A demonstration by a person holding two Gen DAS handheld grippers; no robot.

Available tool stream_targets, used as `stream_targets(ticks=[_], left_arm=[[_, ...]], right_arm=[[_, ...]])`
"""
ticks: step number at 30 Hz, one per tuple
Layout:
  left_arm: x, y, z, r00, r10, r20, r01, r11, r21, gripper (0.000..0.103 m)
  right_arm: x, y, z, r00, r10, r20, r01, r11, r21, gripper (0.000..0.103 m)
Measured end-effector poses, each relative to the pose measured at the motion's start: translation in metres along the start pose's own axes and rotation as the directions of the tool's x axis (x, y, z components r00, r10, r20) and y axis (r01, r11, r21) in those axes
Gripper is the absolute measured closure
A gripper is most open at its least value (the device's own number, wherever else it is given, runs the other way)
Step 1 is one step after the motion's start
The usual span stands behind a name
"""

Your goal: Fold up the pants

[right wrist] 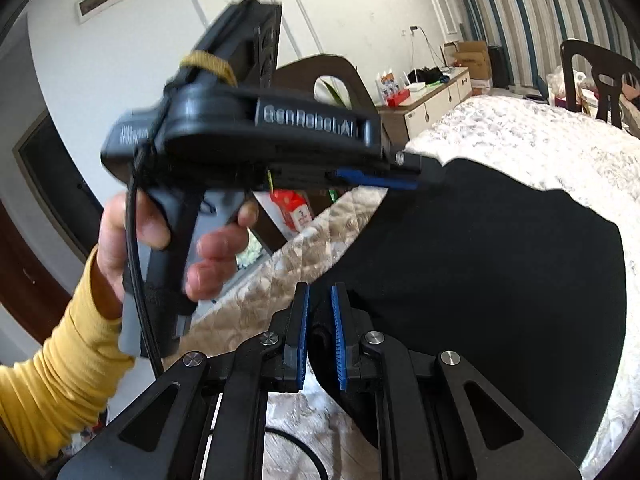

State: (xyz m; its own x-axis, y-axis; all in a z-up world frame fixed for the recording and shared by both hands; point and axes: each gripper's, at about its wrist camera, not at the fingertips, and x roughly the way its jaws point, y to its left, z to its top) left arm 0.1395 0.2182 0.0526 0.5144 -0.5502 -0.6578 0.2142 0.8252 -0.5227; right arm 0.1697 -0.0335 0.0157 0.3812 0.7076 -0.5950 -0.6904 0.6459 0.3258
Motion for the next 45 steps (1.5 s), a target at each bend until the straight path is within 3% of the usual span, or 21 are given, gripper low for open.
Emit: stream_targets(ticks=[5,11,16,18,20,23,25,29,32,37,42,45], left_arm=[[-0.015,0.004,0.0,0.999,0.016,0.032,-0.016,1.0,-0.011,0.079],[-0.016,0.014,-0.003,0.999,0.033,0.034,-0.032,0.999,-0.042,0.079],[-0.008,0.02,-0.011,0.999,0.04,0.009,-0.039,0.997,-0.069,0.079],[-0.008,0.021,-0.012,0.999,0.047,0.007,-0.046,0.996,-0.073,0.062],[-0.01,0.019,-0.012,0.999,0.035,0.013,-0.034,0.997,-0.071,0.057],[-0.012,0.012,-0.011,0.999,0.032,0.021,-0.031,0.998,-0.05,0.054],[-0.013,0.006,-0.01,0.999,0.039,0.023,-0.038,0.999,-0.03,0.048],[-0.01,-0.007,-0.011,1.0,0.016,0.013,-0.016,1.0,0.006,0.048],[-0.004,-0.018,-0.012,1.0,0.007,-0.003,-0.007,0.999,0.033,0.048],[0.013,-0.029,-0.02,0.998,0.047,-0.045,-0.044,0.997,0.068,0.048],[0.02,-0.031,-0.029,0.989,0.143,-0.046,-0.137,0.984,0.114,0.048],[0.021,-0.032,-0.032,0.985,0.17,-0.042,-0.164,0.978,0.126,0.048]], right_arm=[[-0.005,0.002,0.009,0.998,0.029,0.062,-0.031,0.999,0.021,0.092],[0.027,-0.001,-0.004,0.998,0.046,-0.036,-0.045,0.998,0.037,0.092],[0.03,0.001,-0.005,0.998,0.04,-0.046,-0.039,0.999,0.018,0.091],[0.03,0.002,-0.003,0.997,0.055,-0.059,-0.055,0.998,0.013,0.088],[0.027,0.0,-0.003,0.994,0.083,-0.072,-0.08,0.996,0.04,0.084],[0.015,-0.005,-0.005,0.992,0.108,-0.059,-0.104,0.993,0.062,0.069],[-0.003,-0.01,-0.008,0.995,0.095,-0.024,-0.093,0.994,0.056,0.062],[-0.046,-0.036,-0.01,0.998,0.043,0.043,-0.047,0.994,0.1,0.061],[-0.073,-0.053,-0.013,0.995,-0.066,0.081,0.056,0.991,0.119,0.061],[-0.082,-0.071,-0.018,0.971,-0.238,0.039,0.232,0.966,0.112,0.061],[-0.056,-0.075,-0.029,0.958,-0.281,-0.058,0.285,0.955,0.077,0.061],[-0.052,-0.074,-0.036,0.956,-0.286,-0.063,0.29,0.955,0.061,0.061]])
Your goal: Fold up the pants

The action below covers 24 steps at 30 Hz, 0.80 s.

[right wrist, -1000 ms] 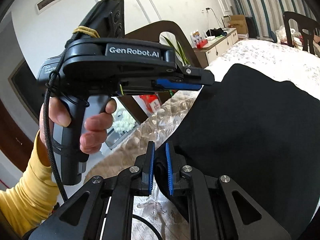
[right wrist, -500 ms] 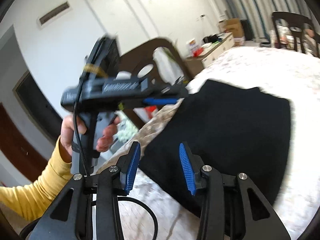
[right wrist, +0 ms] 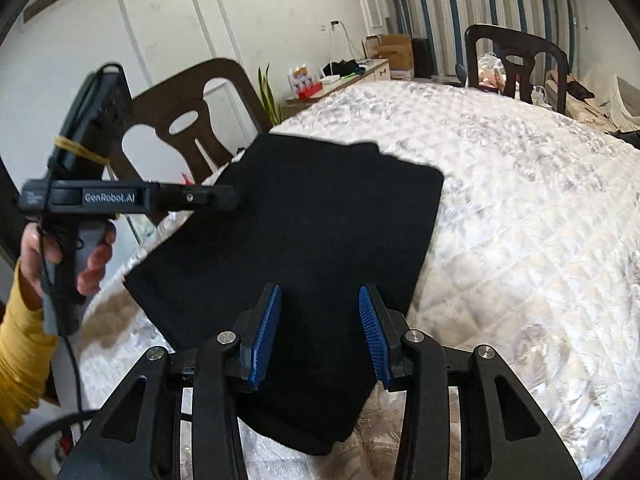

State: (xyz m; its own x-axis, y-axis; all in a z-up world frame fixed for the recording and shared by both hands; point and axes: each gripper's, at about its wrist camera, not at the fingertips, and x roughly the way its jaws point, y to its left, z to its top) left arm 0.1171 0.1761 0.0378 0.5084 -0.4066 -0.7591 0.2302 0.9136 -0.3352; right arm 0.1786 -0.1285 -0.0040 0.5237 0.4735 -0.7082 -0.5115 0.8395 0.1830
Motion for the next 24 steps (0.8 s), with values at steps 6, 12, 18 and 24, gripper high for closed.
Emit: stream_targets(ticks=[6,12,18,24], left_arm=[[-0.003,-0.001,-0.002,0.999,0.036,-0.005,-0.036,0.999,0.003,0.048],[-0.013,0.013,-0.015,0.997,0.076,-0.006,-0.077,0.996,-0.037,0.048],[-0.015,0.01,-0.027,0.993,0.12,0.008,-0.12,0.992,-0.024,0.048],[-0.026,0.019,-0.037,0.993,0.115,0.014,-0.114,0.992,-0.063,0.04]], right_arm=[[-0.016,-0.013,0.001,1.0,0.005,0.025,-0.005,1.0,0.024,0.061],[-0.04,-0.025,0.002,0.996,-0.028,0.082,0.026,0.999,0.021,0.052],[-0.014,-0.021,-0.004,1.0,0.022,0.007,-0.022,0.999,0.027,0.051],[-0.023,-0.022,-0.005,1.0,0.008,0.027,-0.008,1.0,0.015,0.042]])
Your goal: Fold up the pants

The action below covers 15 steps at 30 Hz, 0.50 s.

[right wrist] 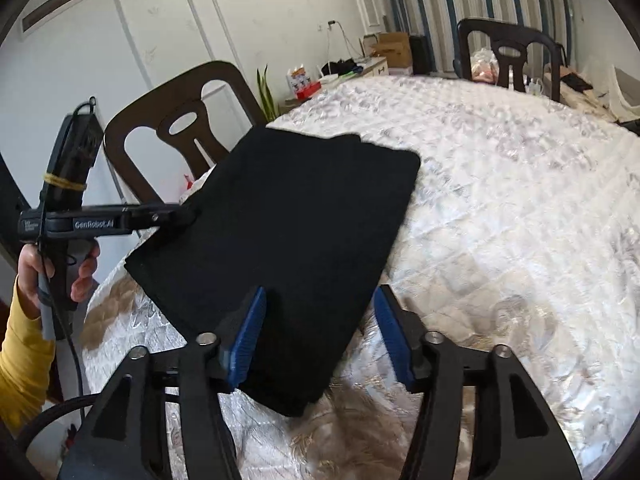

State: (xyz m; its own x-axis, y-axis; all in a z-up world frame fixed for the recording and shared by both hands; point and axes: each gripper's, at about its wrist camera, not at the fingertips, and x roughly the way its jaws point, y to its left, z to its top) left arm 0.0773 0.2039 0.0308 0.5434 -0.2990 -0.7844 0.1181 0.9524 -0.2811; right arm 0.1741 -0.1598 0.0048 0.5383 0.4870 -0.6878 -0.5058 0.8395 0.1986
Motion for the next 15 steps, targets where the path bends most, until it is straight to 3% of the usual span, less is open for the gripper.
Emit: stream_targets(ticks=[4,9,15], left_arm=[[-0.005,0.019,-0.005,0.998,-0.063,0.01,0.064,0.994,-0.085,0.036],[-0.014,0.038,-0.01,0.994,-0.102,0.044,0.108,0.982,-0.157,0.03],[-0.017,0.057,-0.015,0.986,-0.153,0.06,0.163,0.957,-0.242,0.027]], right_arm=[[-0.008,0.019,0.005,0.999,0.011,0.032,-0.008,0.996,-0.09,0.038],[0.003,0.061,0.009,0.992,0.129,0.01,-0.123,0.966,-0.225,0.031],[0.037,0.118,0.004,0.986,0.153,-0.064,-0.166,0.892,-0.421,0.03]])
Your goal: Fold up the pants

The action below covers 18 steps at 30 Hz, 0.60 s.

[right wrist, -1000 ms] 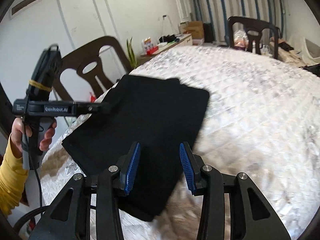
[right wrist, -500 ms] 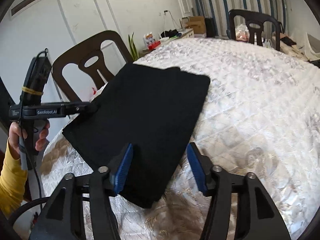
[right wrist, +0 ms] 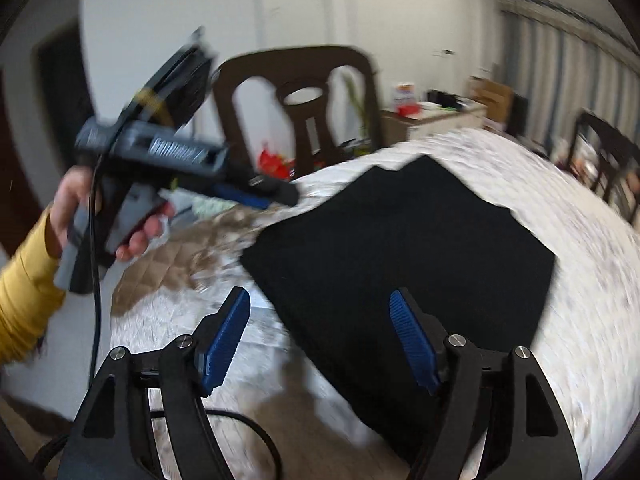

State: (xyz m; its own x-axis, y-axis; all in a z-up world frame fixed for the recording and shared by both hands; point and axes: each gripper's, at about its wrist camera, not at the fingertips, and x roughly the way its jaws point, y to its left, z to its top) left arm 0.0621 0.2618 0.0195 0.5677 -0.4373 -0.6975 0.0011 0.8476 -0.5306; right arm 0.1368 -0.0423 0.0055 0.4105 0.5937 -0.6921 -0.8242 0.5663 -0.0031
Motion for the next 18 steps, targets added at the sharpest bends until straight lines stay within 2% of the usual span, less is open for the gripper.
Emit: stream_targets(ticks=[4,9,11,14,18], left_arm=[[0.005,0.005,-0.002,1.0,-0.008,-0.016,0.008,1.0,-0.012,0.026],[0.009,0.012,0.001,0.998,-0.055,-0.035,0.053,0.997,-0.053,0.026],[0.01,0.014,0.002,0.997,-0.074,-0.037,0.071,0.995,-0.067,0.025],[0.011,0.017,0.005,0.994,-0.106,-0.037,0.102,0.99,-0.096,0.023],[0.017,0.015,0.008,0.987,-0.151,-0.049,0.144,0.982,-0.118,0.022]], right_arm=[[0.025,0.012,0.008,0.999,0.008,-0.047,-0.01,0.999,-0.037,0.03],[0.049,0.019,0.016,0.991,-0.092,-0.098,0.083,0.993,-0.087,0.028],[0.055,0.023,0.016,0.978,-0.177,-0.113,0.162,0.978,-0.128,0.028],[0.058,0.021,0.013,0.964,-0.242,-0.115,0.225,0.964,-0.142,0.028],[0.054,0.015,0.013,0.967,-0.232,-0.104,0.22,0.969,-0.115,0.028]])
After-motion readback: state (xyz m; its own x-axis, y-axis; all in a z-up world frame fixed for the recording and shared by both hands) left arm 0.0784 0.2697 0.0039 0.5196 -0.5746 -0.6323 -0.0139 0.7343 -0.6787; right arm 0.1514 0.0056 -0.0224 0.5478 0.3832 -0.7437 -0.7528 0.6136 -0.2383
